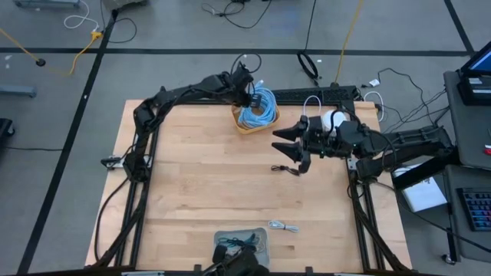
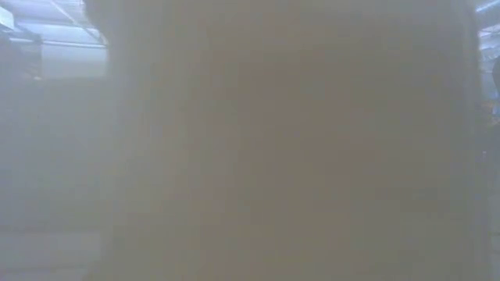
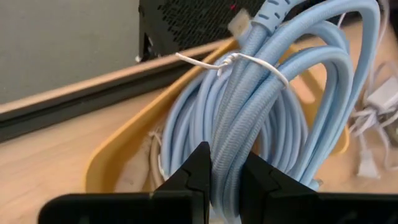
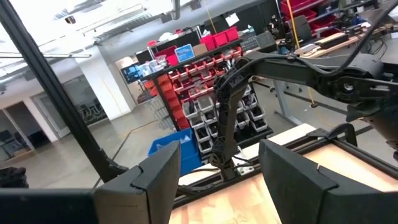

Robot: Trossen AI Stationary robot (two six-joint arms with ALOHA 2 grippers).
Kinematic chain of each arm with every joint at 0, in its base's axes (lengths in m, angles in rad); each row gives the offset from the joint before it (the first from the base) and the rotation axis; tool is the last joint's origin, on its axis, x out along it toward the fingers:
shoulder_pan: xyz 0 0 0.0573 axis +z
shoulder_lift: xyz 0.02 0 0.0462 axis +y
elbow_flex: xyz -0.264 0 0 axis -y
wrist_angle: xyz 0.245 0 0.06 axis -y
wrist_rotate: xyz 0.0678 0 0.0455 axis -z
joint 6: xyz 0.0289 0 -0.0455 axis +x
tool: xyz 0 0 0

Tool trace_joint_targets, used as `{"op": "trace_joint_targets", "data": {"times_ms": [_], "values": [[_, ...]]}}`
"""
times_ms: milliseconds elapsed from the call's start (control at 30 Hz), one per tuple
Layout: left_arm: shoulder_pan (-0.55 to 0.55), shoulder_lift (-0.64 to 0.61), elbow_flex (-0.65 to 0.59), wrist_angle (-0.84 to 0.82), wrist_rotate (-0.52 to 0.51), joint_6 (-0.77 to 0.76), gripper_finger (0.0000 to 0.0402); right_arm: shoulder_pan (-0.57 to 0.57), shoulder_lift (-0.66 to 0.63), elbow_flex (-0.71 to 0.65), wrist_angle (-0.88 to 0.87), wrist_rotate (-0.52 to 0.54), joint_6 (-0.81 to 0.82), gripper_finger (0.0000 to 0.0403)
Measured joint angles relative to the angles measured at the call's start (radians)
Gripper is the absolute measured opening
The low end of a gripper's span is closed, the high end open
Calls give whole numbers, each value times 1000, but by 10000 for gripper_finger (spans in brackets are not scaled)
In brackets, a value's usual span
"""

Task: Pick & Place USB Port
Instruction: Put the HDMI cable into the yellow bin

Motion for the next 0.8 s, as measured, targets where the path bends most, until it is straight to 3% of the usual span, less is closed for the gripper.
{"op": "trace_joint_targets", "data": {"times_ms": [200, 367, 533, 800], "values": [[20, 1, 0, 43, 14, -50, 71, 16, 0, 0, 2, 2, -7, 210], [24, 31, 1, 41, 73, -47, 44, 19, 0, 0, 6, 3, -8, 210], [2, 62, 1, 54, 121, -51, 43, 19, 0, 0, 5, 4, -15, 210], [-8, 66, 1, 34, 61, -60, 76, 19, -2, 0, 2, 3, -16, 210]]}}
